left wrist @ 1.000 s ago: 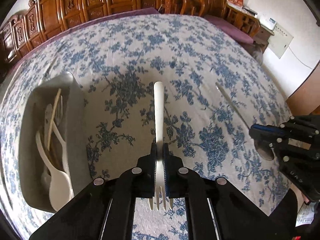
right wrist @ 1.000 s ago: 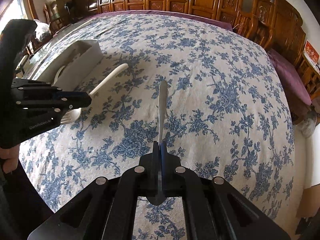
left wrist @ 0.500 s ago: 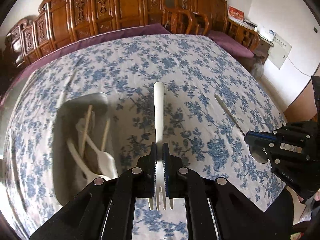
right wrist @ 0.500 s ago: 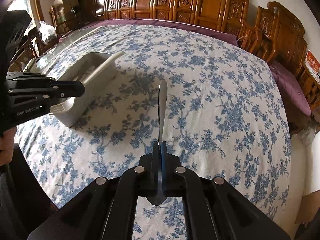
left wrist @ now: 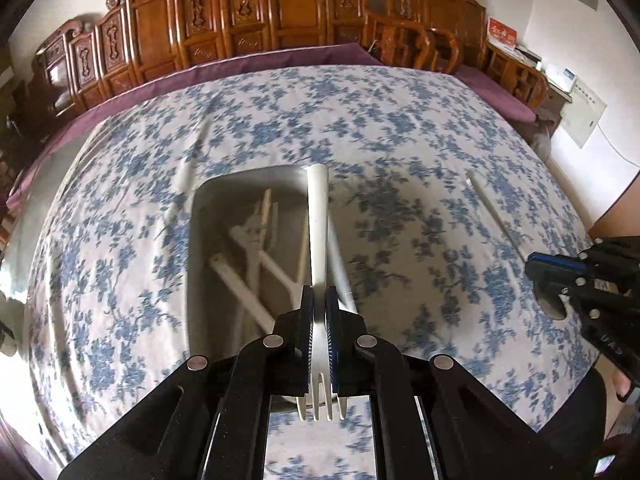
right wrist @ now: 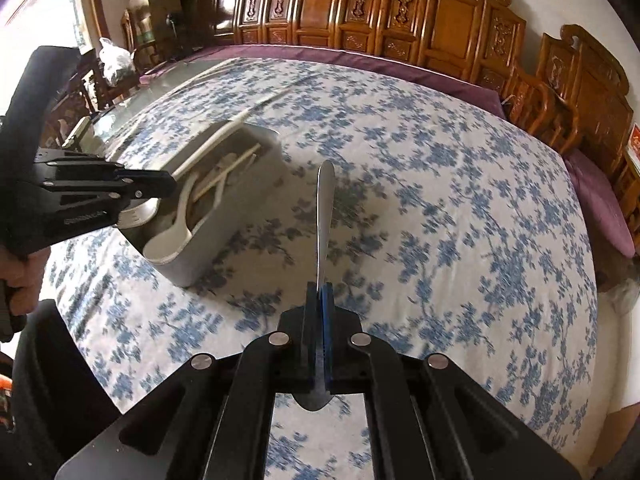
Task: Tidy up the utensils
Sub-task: 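Carry the white fork in the left tool into the grey tray and release, then lower the metal spoon in the right tool into the tray and open it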
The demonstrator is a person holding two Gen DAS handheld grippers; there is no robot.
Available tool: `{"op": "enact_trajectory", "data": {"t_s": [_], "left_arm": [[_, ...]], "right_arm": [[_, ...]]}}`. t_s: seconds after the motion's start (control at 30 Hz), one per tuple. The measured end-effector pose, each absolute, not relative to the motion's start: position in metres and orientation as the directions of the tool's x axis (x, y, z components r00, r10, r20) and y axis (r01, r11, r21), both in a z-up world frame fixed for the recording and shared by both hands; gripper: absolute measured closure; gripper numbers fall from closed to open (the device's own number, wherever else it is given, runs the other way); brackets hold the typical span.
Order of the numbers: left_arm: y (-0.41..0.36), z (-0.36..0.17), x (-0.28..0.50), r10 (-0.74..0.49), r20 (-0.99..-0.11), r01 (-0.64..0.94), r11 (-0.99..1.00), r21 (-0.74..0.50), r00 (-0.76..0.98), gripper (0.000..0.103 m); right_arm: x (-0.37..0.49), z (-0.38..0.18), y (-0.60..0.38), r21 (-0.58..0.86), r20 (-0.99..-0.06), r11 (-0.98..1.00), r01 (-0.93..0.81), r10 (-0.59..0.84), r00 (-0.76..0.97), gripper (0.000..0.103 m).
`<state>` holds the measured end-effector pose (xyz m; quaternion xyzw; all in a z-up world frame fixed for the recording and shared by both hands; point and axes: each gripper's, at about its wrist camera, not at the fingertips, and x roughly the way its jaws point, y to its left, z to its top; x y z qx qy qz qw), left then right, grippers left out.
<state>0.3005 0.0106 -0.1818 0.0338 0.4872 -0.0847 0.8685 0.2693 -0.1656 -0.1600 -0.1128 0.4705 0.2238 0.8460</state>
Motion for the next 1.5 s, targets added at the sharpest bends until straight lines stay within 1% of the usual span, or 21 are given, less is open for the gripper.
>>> {"op": "enact_trajectory", "data": {"t_s": [0.5, 0.57, 0.63, 0.7, 0.83, 0.97, 1.1, 1.13, 1.17, 1.2, 1.23, 1.3, 1.37, 1.43, 1.5], "left_arm": [[0.04, -0.214, 0.321, -0.08, -0.88, 0.12, 0.992, -0.026, 0.468, 0.097], [0.045, -0.218, 0.323, -0.079, -0.887, 0.105, 0.994, -0.035, 0.456, 0.092], [0.049, -0.218, 0.322, -0.087, -0.884, 0.097, 0.994, -0.047, 0.46, 0.081], [0.053, -0.217, 0.32, -0.091, -0.881, 0.095, 0.994, -0.053, 0.465, 0.08], [0.062, -0.209, 0.312, -0.089, -0.871, 0.091, 0.995, -0.051, 0.484, 0.072], [0.071, -0.2, 0.303, -0.069, -0.859, 0.097, 0.995, -0.022, 0.507, 0.072], [0.082, -0.191, 0.296, -0.065, -0.85, 0.091, 0.996, -0.02, 0.523, 0.072], [0.085, -0.19, 0.295, -0.064, -0.849, 0.09, 0.996, -0.02, 0.525, 0.07], [0.088, -0.188, 0.294, -0.06, -0.847, 0.086, 0.996, -0.017, 0.528, 0.067], [0.09, -0.187, 0.293, -0.055, -0.845, 0.083, 0.996, -0.012, 0.532, 0.056], [0.093, -0.185, 0.291, -0.047, -0.84, 0.08, 0.997, -0.005, 0.54, 0.051], [0.098, -0.183, 0.289, -0.036, -0.837, 0.071, 0.997, 0.003, 0.547, 0.051], [0.106, -0.181, 0.286, -0.033, -0.836, 0.057, 0.998, -0.002, 0.548, 0.047], [0.113, -0.179, 0.282, -0.026, -0.83, 0.046, 0.999, -0.001, 0.557, 0.031], [0.12, -0.178, 0.28, -0.016, -0.827, 0.037, 0.999, 0.005, 0.562, 0.029]], "right_arm": [[0.281, -0.156, -0.123, 0.042, -0.844, 0.853, -0.52, 0.309, 0.439, 0.1], [0.282, -0.157, -0.119, 0.043, -0.844, 0.85, -0.525, 0.312, 0.436, 0.1], [0.282, -0.158, -0.116, 0.045, -0.844, 0.847, -0.529, 0.315, 0.433, 0.1], [0.282, -0.159, -0.111, 0.048, -0.845, 0.845, -0.533, 0.319, 0.43, 0.1], [0.284, -0.161, -0.101, 0.052, -0.845, 0.839, -0.542, 0.326, 0.424, 0.1], [0.285, -0.162, -0.09, 0.057, -0.845, 0.832, -0.552, 0.334, 0.417, 0.1], [0.285, -0.161, -0.074, 0.058, -0.844, 0.822, -0.566, 0.343, 0.413, 0.1], [0.285, -0.161, -0.07, 0.059, -0.843, 0.82, -0.569, 0.346, 0.412, 0.1], [0.285, -0.161, -0.067, 0.061, -0.842, 0.818, -0.571, 0.35, 0.411, 0.1], [0.285, -0.16, -0.063, 0.064, -0.842, 0.816, -0.575, 0.354, 0.408, 0.1], [0.285, -0.16, -0.058, 0.066, -0.841, 0.812, -0.58, 0.358, 0.406, 0.1], [0.285, -0.159, -0.051, 0.067, -0.84, 0.806, -0.588, 0.363, 0.402, 0.1], [0.285, -0.159, -0.043, 0.067, -0.84, 0.8, -0.596, 0.368, 0.399, 0.1], [0.285, -0.159, -0.036, 0.068, -0.839, 0.796, -0.601, 0.372, 0.397, 0.1], [0.285, -0.159, -0.029, 0.069, -0.84, 0.793, -0.606, 0.374, 0.394, 0.1]]}}
